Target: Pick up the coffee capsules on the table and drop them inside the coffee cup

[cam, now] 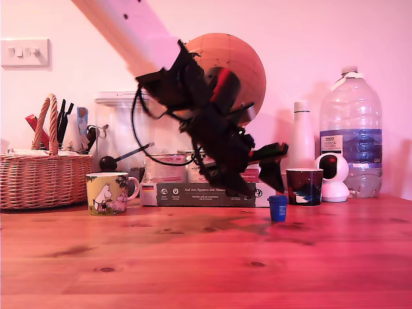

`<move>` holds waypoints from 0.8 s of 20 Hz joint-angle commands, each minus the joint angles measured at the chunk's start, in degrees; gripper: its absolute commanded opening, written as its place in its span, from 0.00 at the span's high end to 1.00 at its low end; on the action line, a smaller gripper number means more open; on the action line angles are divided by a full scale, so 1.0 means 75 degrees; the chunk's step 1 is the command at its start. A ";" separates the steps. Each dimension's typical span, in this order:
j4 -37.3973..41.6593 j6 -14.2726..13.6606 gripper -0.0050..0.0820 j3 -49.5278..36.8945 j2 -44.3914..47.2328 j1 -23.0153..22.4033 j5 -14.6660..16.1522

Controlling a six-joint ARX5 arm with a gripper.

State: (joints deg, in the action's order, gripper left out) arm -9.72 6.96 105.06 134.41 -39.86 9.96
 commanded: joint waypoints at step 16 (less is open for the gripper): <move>-0.0638 0.0332 0.25 0.0775 0.1011 -0.0332 -0.0437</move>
State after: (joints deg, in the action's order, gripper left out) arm -14.94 9.04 110.50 139.57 -42.19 6.44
